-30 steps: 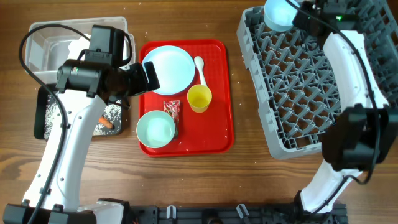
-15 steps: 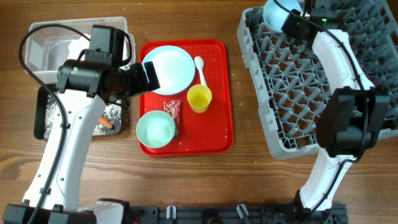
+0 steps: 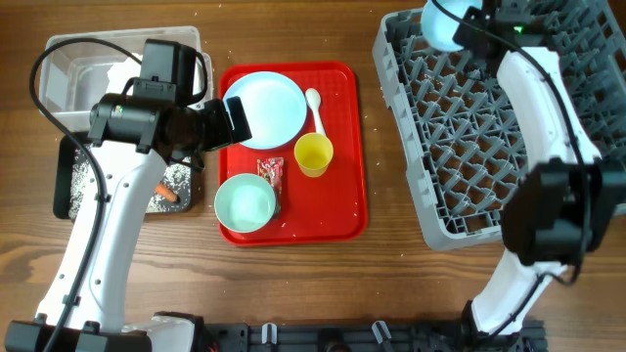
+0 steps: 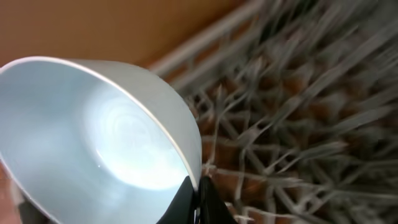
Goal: Sort waste into correct bins and load items into the dishwasher rack
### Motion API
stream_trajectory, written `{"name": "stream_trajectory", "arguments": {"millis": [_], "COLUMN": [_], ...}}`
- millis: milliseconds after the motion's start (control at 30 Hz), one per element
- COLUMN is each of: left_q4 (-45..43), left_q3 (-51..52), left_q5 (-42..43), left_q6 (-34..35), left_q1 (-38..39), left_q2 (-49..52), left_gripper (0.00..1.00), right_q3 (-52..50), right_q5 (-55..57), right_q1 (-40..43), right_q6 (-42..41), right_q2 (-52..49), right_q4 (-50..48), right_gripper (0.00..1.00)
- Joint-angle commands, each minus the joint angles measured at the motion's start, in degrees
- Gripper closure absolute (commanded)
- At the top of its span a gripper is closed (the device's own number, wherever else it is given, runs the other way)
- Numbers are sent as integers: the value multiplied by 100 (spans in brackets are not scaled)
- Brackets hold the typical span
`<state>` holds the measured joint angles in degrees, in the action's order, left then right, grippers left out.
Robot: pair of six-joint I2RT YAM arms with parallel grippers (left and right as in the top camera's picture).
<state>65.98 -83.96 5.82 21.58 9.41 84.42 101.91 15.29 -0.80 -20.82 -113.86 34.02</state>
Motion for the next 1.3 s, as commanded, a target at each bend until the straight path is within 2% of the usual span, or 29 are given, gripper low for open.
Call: {"name": "stream_trajectory", "arguments": {"millis": [0, 67, 200, 300, 833, 1267], "left_q4": [-13, -13, -15, -15, -15, -15], "left_q3": [-37, -37, -37, -37, -37, -37], "left_q5": [-15, -13, -13, -13, -13, -13], "left_q6": [31, 31, 31, 31, 31, 31], "left_q1": [-31, -31, -31, -31, -31, -31], "left_q2": [11, 11, 11, 11, 11, 11], "left_gripper": [0, 0, 0, 0, 0, 0], "right_q3": [-13, -15, -15, -15, -26, -26], "right_q5": [1814, 2450, 4638, 5287, 5281, 4492], "right_q1": [-540, -852, -1587, -1799, -1799, -1801], "right_q6": [549, 942, 1497, 1547, 1930, 1934], "right_q2": [599, 573, 258, 0, -1016, -1045], "right_q4": [-26, -52, -39, -9, -46, 186], "right_gripper": [96, 96, 96, 96, 96, 96]}}
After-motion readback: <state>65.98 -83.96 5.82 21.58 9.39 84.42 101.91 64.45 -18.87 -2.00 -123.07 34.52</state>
